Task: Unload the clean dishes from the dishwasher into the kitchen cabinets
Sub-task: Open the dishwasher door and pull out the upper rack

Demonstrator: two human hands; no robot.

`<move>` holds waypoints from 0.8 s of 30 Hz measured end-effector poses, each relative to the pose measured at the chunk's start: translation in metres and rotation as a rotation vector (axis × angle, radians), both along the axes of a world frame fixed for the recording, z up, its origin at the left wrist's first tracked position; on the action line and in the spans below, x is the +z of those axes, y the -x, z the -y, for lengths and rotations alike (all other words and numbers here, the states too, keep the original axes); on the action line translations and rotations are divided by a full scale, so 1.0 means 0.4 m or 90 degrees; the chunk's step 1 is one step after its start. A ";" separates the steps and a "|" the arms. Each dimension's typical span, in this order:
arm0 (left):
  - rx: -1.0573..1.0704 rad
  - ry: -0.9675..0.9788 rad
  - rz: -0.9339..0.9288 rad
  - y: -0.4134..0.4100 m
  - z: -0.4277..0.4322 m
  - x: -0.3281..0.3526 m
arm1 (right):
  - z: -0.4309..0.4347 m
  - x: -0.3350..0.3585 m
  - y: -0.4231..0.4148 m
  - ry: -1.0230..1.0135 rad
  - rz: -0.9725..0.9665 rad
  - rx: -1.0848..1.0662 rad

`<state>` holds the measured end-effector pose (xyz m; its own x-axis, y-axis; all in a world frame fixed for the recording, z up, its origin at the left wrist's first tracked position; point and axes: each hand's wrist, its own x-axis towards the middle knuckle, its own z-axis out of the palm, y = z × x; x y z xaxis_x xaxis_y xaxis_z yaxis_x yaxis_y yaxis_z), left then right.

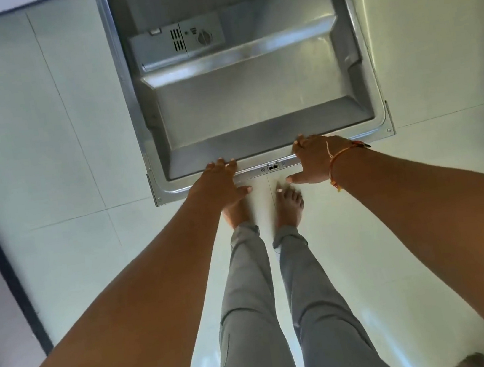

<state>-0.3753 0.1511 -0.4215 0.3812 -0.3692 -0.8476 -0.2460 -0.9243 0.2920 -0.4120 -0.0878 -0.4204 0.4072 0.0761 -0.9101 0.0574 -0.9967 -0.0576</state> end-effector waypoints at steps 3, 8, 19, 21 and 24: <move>0.001 -0.005 -0.009 0.011 -0.001 -0.062 | 0.002 -0.068 0.014 -0.005 0.003 -0.005; -0.006 -0.032 -0.034 0.015 0.001 -0.137 | 0.003 -0.140 0.007 -0.013 -0.019 0.009; 0.158 0.028 0.047 -0.098 0.010 0.031 | -0.018 0.027 -0.128 -0.063 0.102 -0.156; 0.264 0.060 0.082 -0.165 0.033 0.121 | -0.018 0.121 -0.203 -0.116 0.140 -0.267; 0.490 0.108 0.127 -0.292 0.093 0.270 | -0.008 0.285 -0.343 -0.225 0.228 -0.497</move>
